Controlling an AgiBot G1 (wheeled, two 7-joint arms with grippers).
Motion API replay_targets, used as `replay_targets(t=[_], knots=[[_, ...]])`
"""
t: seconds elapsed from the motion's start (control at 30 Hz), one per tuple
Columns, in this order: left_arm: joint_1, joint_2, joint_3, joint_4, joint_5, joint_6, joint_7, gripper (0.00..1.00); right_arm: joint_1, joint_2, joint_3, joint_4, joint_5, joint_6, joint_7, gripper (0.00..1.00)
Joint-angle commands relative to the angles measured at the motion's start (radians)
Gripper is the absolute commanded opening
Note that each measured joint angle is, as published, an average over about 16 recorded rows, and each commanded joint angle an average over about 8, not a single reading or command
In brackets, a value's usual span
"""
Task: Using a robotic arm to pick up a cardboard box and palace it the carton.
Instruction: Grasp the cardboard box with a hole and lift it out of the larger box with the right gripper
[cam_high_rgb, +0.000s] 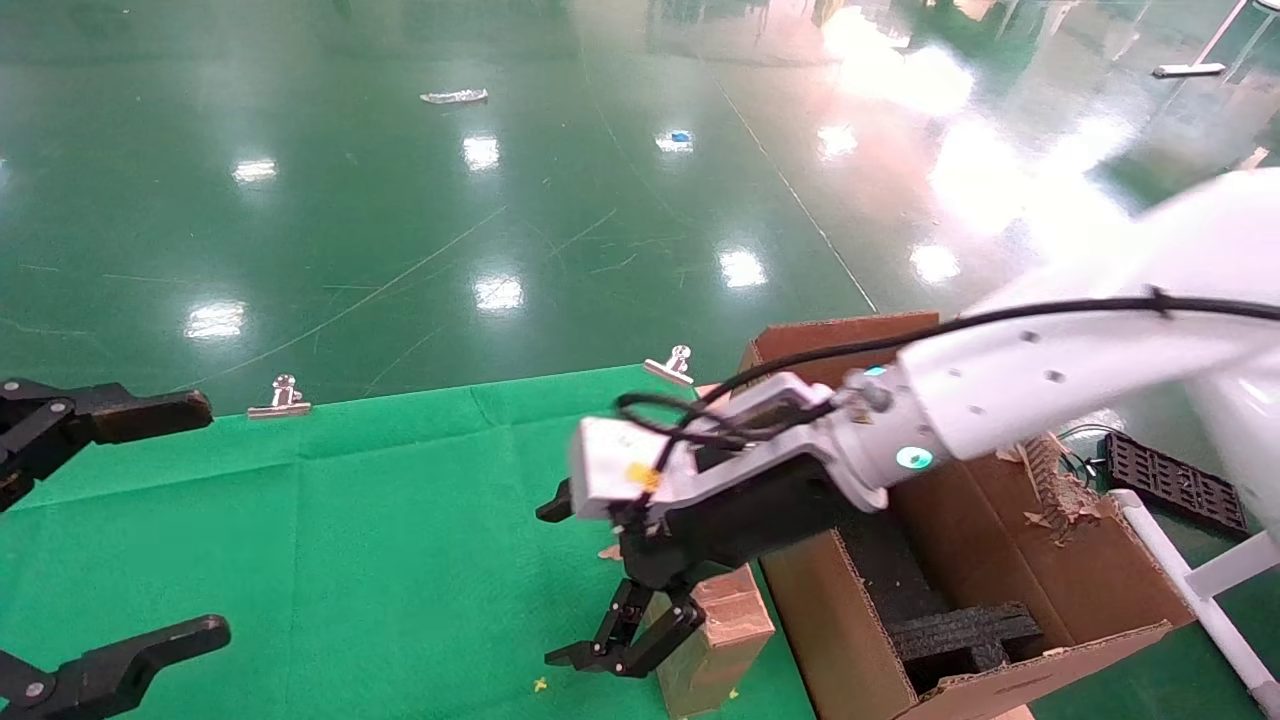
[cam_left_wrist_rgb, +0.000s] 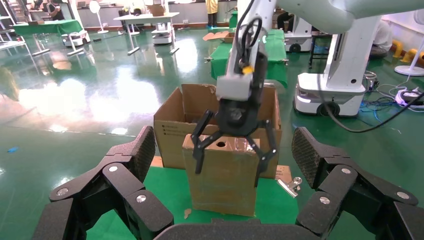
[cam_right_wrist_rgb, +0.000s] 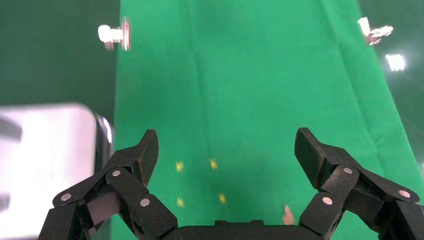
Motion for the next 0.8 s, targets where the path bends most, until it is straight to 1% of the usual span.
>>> replay_targets(t=[0.03,0.17,0.33,0.57,0.8], knots=[[0.0,0.0,0.0,0.0,0.0,0.0,0.0,1.0,0.044,-0.03,-0.049,0.0,-0.047,-0.013,0.01,1.0],[0.0,0.0,0.0,0.0,0.0,0.0,0.0,1.0,0.12,-0.051,-0.159,-0.001,-0.076,-0.018,0.014,1.0],[0.0,0.0,0.001,0.0,-0.001,0.0,0.0,1.0,0.227,-0.064,-0.29,-0.002,-0.108,-0.019,0.06,1.0],[0.0,-0.001,0.001,0.0,-0.001,-0.001,0.001,1.0,0.395,-0.06,-0.439,-0.001,-0.102,-0.02,0.138,1.0],[0.0,-0.001,0.002,0.0,-0.001,-0.001,0.001,1.0,0.557,-0.063,-0.599,-0.001,-0.095,-0.022,0.194,1.0]])
